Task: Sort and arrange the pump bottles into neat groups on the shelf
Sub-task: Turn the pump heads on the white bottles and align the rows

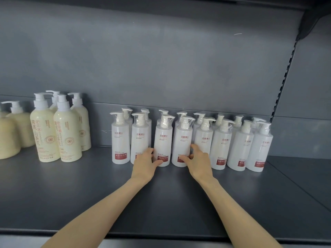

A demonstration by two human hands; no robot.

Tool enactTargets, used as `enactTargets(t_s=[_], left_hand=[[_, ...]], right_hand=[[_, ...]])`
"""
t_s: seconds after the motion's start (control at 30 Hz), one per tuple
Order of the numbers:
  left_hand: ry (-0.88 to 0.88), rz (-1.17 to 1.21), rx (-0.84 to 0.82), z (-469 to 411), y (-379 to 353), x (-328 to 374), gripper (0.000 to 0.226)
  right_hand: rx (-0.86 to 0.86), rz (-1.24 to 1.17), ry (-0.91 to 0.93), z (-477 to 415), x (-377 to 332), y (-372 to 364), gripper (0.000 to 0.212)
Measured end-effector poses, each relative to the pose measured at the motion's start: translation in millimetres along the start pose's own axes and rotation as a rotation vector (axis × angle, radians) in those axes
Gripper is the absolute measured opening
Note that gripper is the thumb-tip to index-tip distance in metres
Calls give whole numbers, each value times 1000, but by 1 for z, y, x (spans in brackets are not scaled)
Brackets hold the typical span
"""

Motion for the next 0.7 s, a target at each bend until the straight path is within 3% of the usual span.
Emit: enactTargets(t_s=[0.33, 0.7], left_hand=[[-78, -249, -19, 5, 9, 6, 27], [-83, -274, 178, 19, 65, -12, 15]], right_hand=[[-40, 80, -21, 4, -3, 6, 52], [-22, 185, -14, 26, -26, 2, 33]])
Point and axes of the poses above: each hand's wrist, its own z-axis away from the middle knuckle, its own y-axis out of the back of the hand, x = y × z, the point moved 3 cm from there along -z, towards the middle knuckle, and after that the axes turned 3 degrees about -z, right-handed, at the moved point
